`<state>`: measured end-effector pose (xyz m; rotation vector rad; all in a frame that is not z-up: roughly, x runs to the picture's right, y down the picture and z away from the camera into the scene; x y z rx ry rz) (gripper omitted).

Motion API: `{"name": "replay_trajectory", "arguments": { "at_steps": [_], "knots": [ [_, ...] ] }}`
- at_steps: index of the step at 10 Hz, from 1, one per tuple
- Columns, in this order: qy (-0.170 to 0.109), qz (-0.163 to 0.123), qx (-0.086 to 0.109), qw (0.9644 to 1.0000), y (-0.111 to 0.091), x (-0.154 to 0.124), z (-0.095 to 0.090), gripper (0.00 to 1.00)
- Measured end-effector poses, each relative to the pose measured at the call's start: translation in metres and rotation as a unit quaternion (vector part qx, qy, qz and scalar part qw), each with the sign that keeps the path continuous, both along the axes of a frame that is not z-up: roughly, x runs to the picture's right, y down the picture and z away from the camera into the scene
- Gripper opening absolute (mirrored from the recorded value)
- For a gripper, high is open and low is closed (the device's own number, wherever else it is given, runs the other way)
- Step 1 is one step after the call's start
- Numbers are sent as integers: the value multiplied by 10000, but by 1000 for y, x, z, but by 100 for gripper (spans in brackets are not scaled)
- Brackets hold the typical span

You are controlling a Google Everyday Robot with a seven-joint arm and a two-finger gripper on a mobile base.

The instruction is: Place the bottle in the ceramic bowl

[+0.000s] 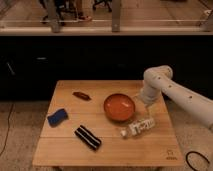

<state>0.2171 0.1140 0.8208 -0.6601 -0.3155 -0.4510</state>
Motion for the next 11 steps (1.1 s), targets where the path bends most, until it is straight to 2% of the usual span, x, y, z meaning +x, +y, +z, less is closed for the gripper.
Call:
{"name": "replay_trajectory", "arguments": {
  "at_steps": [2,7,9,11],
  "knots": [
    [0,244,-126,9996,11,-2,2,80],
    [202,779,-431,9958,32,0,-21,80],
    [190,862,-576,9944,44,-3,-16,80],
    [171,904,-579,9941,53,-8,-6,80]
  ]
}}
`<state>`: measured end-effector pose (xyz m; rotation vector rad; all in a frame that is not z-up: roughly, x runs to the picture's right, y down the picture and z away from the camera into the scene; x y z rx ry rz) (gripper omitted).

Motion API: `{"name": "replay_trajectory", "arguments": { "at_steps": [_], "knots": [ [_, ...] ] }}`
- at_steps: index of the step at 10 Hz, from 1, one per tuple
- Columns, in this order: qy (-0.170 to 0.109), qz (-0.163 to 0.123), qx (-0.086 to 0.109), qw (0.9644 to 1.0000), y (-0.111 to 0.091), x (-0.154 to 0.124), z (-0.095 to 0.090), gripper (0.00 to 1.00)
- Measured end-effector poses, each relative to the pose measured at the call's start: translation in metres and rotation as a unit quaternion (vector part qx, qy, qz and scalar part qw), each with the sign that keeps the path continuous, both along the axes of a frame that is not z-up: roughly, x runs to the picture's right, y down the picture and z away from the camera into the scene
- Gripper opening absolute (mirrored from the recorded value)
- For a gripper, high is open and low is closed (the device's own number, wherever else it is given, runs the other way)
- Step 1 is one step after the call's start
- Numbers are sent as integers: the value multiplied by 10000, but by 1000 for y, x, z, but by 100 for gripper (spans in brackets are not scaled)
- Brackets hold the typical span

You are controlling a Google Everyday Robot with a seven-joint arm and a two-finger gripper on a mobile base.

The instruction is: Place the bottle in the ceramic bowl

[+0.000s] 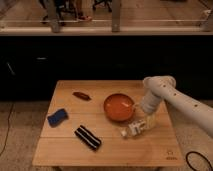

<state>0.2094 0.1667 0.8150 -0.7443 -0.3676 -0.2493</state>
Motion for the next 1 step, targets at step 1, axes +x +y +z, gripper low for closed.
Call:
{"name": "replay_trajectory", "arguments": {
  "at_steps": [1],
  "knots": [
    [28,14,-10,10000,5,0,5,80]
  ]
}}
